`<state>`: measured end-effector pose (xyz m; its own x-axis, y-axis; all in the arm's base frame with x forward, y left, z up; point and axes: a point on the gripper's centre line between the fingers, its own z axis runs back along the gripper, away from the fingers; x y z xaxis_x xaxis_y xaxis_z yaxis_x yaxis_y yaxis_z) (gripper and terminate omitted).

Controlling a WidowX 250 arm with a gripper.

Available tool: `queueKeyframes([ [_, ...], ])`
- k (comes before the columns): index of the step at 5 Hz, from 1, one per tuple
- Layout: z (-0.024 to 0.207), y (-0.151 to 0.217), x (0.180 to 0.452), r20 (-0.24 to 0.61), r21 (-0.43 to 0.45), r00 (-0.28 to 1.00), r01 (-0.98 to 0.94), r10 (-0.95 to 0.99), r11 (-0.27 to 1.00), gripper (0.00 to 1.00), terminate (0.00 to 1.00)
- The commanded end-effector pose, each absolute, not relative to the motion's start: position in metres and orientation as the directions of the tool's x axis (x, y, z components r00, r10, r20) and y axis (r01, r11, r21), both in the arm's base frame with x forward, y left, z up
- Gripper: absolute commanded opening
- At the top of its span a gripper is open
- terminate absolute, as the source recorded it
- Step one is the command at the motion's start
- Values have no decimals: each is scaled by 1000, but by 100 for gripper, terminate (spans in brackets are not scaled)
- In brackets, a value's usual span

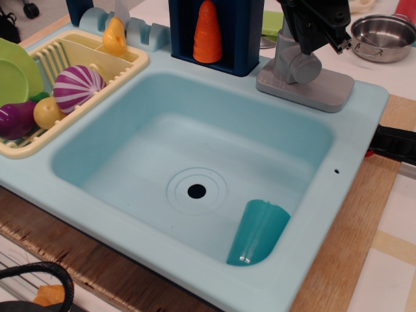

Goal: Turn lever vertical to-front

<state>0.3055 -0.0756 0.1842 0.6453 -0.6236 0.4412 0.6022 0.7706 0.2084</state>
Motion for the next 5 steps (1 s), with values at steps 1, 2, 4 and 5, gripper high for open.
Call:
queueKeyframes([
  [1, 177, -74, 289, 429, 173, 677, 588, -598, 790, 0, 0],
  [2, 165, -66, 275, 418, 140, 708, 570, -570, 810, 0, 0],
  [4, 134, -50, 246, 393, 64, 774, 515, -496, 855, 0, 0],
  [5, 122, -39, 238, 376, 26, 798, 499, -471, 866, 0, 0],
])
